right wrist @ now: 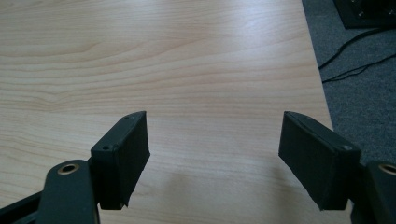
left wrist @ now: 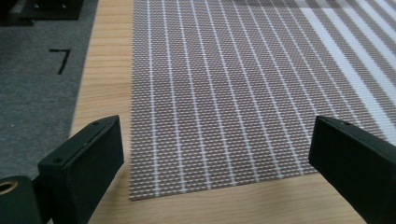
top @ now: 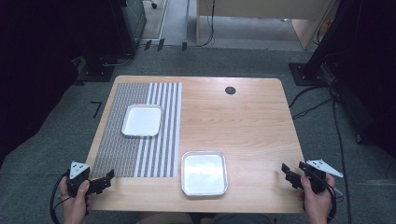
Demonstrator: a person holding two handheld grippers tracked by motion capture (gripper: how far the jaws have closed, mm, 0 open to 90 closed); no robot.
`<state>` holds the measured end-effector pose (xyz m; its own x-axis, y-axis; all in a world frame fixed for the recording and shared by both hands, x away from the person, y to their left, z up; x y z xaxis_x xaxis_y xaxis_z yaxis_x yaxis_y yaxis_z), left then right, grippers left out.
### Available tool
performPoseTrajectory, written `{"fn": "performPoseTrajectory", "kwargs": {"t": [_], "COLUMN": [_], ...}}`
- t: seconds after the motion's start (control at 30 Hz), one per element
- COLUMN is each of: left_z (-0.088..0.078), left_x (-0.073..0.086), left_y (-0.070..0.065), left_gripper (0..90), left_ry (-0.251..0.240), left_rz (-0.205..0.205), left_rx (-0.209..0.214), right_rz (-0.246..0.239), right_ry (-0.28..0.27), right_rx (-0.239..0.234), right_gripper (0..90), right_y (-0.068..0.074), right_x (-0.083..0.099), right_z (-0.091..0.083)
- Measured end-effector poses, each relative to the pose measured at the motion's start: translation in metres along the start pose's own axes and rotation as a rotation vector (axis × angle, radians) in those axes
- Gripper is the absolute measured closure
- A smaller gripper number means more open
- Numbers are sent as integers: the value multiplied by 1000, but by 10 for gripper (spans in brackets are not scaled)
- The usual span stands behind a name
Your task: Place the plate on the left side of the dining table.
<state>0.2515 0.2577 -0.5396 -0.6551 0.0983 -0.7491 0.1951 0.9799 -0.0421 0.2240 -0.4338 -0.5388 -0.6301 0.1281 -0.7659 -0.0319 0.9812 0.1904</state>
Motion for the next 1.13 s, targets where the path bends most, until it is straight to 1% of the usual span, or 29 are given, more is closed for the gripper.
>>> {"fn": "performPoseTrajectory", "kwargs": {"t": [0.1,0.17,0.27,0.33,0.37,0.47,0.53,0.6,0.63,0.8,1.0,1.07,1.1,1.13], "left_z": [2,3,4,4,5,6,7,7,7,7,7,7,7,6], "left_x": [1,1,2,2,2,3,3,4,4,4,5,5,4,4], "left_y": [2,2,2,2,2,1,-1,-1,-1,-2,-3,-3,-2,-1], "left_gripper": [29,29,30,29,30,29,29,29,29,30,30,30,31,31], "left_ry": [9,15,17,18,22,28,30,27,26,29,28,29,29,28], "left_rz": [4,12,13,4,3,22,35,39,39,52,54,53,46,32], "left_rx": [-4,-11,-9,4,10,4,-1,3,4,-9,-10,-9,-7,-16], "right_rz": [8,5,-6,-44,-51,-71,-102,-133,-137,-140,-147,-147,-147,-147], "right_ry": [6,15,30,35,37,44,53,64,66,68,67,67,67,67], "right_rx": [12,23,34,50,57,68,71,72,69,63,59,59,59,59], "right_gripper": [247,247,247,246,245,242,227,209,209,208,206,205,205,205], "right_y": [-6,-9,-9,-8,-7,-6,-5,-4,-3,-2,-2,-2,-2,-2], "right_x": [1,3,6,8,8,8,8,9,9,9,9,9,9,9], "right_z": [0,1,3,5,5,6,7,8,8,8,9,9,9,9]}}
Point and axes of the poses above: each handheld gripper's, and its own axes: z roughly forward along the jaws, x roughly out of its underside, y roughly to its left, the point moved 4 cm from there along z, roughly forward along the jaws, and after that the axes turned 1 degree about z, right-handed, at the moved point
